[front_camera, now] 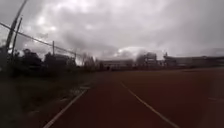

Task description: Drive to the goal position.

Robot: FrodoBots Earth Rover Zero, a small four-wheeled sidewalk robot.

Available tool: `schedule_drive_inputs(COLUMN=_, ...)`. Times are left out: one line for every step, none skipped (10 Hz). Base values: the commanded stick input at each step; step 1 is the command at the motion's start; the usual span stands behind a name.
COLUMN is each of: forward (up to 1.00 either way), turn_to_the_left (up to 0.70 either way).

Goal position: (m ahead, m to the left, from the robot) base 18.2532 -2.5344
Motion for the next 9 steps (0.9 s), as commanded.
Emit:
schedule_drive_inputs(forward=0.50, turn_to_the_left=0.00)
schedule_drive_inputs(forward=0.50, turn_to_the_left=0.00)
schedule_drive_inputs(forward=0.50, turn_to_the_left=0.00)
schedule_drive_inputs(forward=0.50, turn_to_the_left=0.00)
schedule_drive_inputs(forward=0.50, turn_to_the_left=0.00)
schedule_drive_inputs(forward=0.50, turn_to_the_left=0.00)
schedule_drive_inputs(forward=0.50, turn_to_the_left=0.00)
schedule_drive_inputs(forward=0.50, turn_to_the_left=0.00)
schedule_drive_inputs(forward=0.50, turn_to_the_left=0.00)
